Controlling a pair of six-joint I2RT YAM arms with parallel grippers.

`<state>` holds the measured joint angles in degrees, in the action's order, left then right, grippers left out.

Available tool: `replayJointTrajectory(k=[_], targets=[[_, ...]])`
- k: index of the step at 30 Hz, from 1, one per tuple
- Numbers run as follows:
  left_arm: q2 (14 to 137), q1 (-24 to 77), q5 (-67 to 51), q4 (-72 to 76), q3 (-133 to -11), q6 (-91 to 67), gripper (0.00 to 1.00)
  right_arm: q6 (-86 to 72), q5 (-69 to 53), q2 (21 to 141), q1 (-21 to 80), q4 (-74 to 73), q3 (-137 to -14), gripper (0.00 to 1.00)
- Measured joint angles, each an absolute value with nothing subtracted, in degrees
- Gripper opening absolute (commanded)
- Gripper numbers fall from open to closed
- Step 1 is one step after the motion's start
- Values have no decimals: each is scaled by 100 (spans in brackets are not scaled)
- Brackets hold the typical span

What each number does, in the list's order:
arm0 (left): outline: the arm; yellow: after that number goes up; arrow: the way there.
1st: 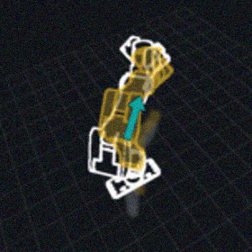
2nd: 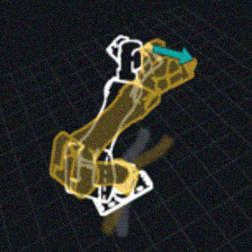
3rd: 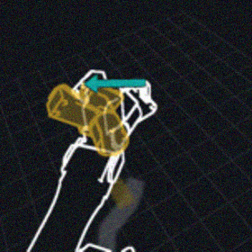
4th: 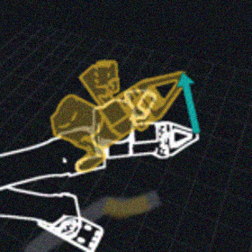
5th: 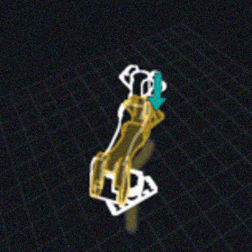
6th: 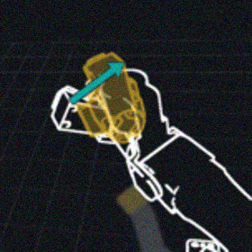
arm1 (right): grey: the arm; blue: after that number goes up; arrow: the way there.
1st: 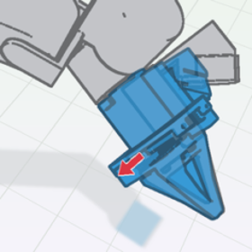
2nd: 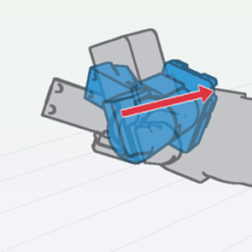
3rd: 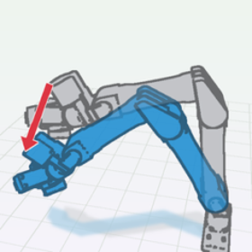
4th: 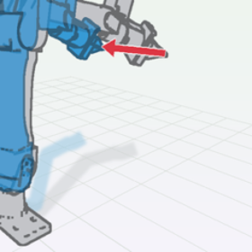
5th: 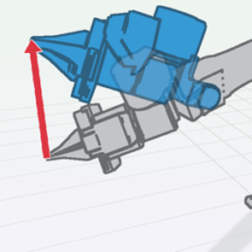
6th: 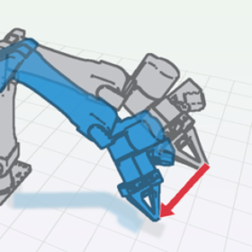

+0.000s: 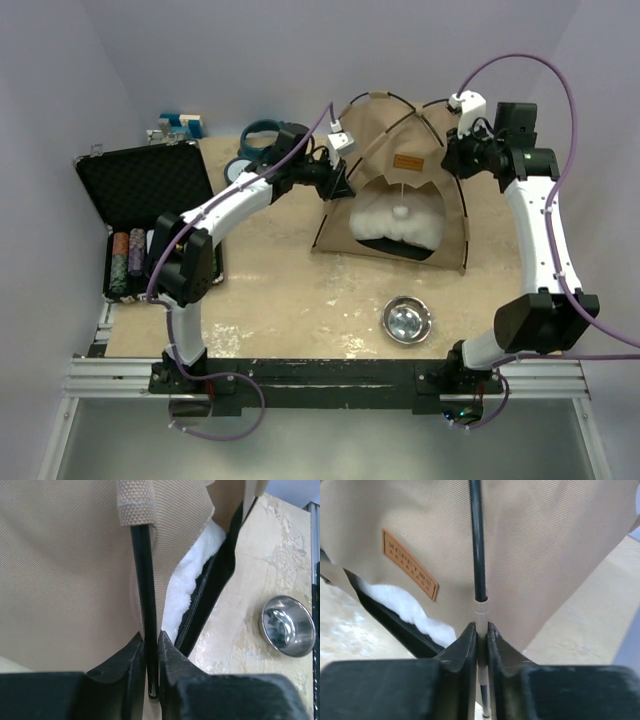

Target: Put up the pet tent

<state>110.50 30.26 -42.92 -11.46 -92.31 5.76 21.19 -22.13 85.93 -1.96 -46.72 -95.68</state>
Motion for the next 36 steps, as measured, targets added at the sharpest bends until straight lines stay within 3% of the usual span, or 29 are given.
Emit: replayJointTrajectory(k=[4, 5, 7, 8, 11, 16, 18, 22, 28, 31, 36], targets=[[11544, 3068, -4206, -1061, -9845, 574, 11, 2056, -1774, 8208, -233, -4547, -9288, 0], [11705, 3081, -4187, -1004, -10029, 561, 12, 2029, -1682, 8112, -233, -4545, -9244, 8], [12033, 3122, -4174, -862, -10392, 508, 18, 1881, -1267, 7896, -231, -4517, -9177, 53], [12182, 3151, -4174, -766, -10551, 484, 20, 1791, -1085, 7830, -231, -4495, -9164, 64], [12610, 3291, -4156, -506, -11037, 307, 43, 1682, -449, 7719, -233, -4217, -9168, 77], [13096, 3524, -3800, -89, -11539, -97, 85, 1542, 187, 8049, -307, -3894, -9644, 85], [13139, 3524, -3758, -86, -11644, -196, 94, 1531, 222, 8248, -327, -3848, -9922, 88], [12862, 3251, -4012, -36, -11531, -405, 96, 1496, -23, 8401, -346, -3876, -10289, 90], [10919, 2014, -4313, -113, -9948, -552, 97, 1376, -788, 8068, -342, -3898, -10403, 90], [10401, 1387, -3903, -239, -9867, -478, 97, 1264, -1125, 7902, -342, -3885, -10401, 90], [11153, 1020, -3177, -456, -10486, -110, 97, 1109, -1492, 7883, -340, -3811, -10357, 90]])
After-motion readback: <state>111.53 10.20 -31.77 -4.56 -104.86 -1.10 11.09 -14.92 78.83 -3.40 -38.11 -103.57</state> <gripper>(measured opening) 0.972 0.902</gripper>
